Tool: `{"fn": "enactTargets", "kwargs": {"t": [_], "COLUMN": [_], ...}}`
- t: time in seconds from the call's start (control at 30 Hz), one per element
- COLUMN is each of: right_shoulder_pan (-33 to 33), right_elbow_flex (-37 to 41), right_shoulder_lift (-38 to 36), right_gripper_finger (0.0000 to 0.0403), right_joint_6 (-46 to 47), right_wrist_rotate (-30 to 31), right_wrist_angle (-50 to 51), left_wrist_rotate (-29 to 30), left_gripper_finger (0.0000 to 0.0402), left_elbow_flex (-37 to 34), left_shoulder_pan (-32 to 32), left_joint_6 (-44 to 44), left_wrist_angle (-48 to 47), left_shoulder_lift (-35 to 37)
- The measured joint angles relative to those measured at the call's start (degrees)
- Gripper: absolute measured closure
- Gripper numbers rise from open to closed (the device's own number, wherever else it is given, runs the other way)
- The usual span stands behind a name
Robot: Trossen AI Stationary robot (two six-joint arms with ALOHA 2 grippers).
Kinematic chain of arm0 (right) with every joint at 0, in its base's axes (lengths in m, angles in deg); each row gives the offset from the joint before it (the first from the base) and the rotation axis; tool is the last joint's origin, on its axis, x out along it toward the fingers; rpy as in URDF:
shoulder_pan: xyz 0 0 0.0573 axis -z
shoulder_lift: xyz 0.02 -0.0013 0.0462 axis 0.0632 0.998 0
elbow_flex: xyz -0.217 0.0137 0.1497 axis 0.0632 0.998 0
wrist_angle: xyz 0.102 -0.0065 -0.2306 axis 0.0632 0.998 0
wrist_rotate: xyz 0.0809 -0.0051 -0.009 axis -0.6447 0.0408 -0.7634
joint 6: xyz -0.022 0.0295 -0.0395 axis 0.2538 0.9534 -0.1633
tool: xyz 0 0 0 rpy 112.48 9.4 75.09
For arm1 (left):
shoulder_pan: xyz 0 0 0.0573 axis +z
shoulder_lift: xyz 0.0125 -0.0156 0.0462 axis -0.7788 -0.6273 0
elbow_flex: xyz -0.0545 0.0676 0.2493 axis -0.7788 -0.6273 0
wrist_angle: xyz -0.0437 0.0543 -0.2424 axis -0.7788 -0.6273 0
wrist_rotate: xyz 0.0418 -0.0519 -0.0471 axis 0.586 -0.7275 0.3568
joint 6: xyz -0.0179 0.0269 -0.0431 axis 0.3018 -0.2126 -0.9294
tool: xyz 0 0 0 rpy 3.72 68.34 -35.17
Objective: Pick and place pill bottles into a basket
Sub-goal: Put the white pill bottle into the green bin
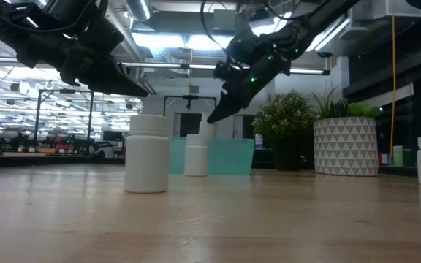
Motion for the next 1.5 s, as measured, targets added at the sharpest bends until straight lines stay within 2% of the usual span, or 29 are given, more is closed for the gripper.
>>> {"fn": "enactTargets", "kwargs": {"t": [0.5,1.5], "right_shoulder_pan": [0.75,2.18], "right_elbow_flex": [0.02,0.04], "right_shoulder_lift": [4.98,5.93], "right_gripper_finger": [0.0259,0.0259], "right_joint_6": [1.32,3.57], "right_wrist_rotate": [1.81,1.62], "right_wrist_angle": [-3.10,-3.47], "left_wrist_rotate": [0.02,0.02], "left_gripper_finger": [0.0383,0.0381], "left_elbow_flex": [0.00,0.00], "left_shoulder_pan": [0.00,0.00], "left_joint_6": [-0.02,-0.04], "left_wrist_angle": [-0.02,-0.02], "left_shoulder_lift": [0.00,0.00]}}
